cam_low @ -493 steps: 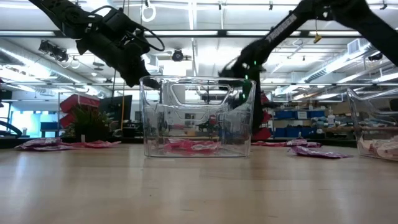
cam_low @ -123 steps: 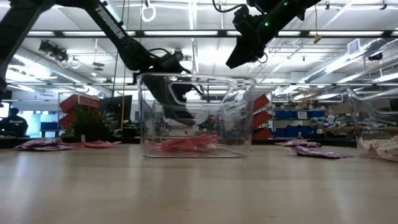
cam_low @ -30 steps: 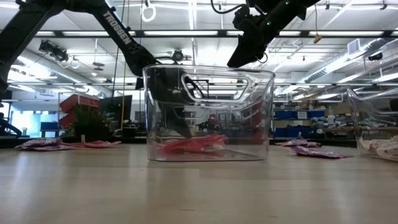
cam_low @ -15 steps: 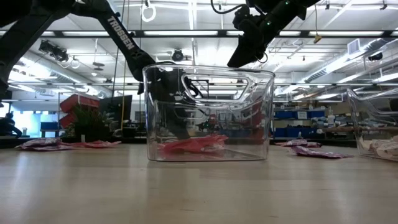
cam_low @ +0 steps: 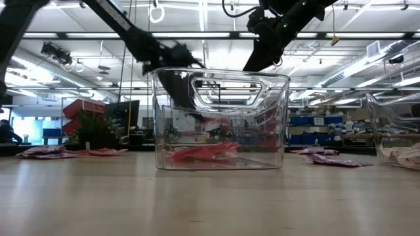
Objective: Sort candy
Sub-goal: Put the red candy pack into the middle transparent bin
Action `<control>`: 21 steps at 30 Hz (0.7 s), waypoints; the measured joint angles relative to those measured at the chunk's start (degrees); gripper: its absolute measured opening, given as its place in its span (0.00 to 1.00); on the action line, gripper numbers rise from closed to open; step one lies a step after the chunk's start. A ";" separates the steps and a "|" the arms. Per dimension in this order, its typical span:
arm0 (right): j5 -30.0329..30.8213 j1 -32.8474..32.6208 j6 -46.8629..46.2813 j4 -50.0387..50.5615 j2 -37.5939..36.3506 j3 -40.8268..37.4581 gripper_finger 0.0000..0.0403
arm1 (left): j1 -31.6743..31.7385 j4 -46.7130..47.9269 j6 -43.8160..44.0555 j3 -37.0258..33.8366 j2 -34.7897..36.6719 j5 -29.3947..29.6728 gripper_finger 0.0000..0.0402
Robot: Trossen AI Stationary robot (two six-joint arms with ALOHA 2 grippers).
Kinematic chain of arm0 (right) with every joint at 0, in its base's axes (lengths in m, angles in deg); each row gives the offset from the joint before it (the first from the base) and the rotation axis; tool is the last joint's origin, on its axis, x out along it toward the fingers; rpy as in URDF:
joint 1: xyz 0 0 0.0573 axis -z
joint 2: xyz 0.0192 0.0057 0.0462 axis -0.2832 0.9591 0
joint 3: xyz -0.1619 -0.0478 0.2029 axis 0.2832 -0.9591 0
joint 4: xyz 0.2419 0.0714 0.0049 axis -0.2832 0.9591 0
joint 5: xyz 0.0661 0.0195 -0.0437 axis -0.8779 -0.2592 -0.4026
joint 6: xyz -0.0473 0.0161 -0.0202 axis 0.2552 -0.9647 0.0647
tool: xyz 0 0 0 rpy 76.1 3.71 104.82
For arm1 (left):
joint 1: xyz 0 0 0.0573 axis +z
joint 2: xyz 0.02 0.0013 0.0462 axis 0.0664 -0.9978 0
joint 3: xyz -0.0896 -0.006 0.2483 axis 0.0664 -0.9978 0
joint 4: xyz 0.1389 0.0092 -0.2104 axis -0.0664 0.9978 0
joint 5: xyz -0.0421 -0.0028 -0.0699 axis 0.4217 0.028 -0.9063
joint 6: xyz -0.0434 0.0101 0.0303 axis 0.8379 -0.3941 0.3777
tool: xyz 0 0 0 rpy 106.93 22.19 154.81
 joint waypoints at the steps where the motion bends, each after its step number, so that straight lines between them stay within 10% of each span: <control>1: 0.02 0.00 -0.09 0.27 -0.15 0.00 0.43 | -0.01 1.02 0.16 0.01 1.92 -0.03 0.00; 11: 0.86 0.85 -0.12 2.42 -1.48 0.02 0.43 | -8.70 11.28 6.44 -5.87 20.01 -8.34 0.00; 21: 1.09 2.71 -0.38 3.36 -1.13 0.02 0.43 | -22.02 5.59 13.98 -16.60 20.08 -10.57 0.00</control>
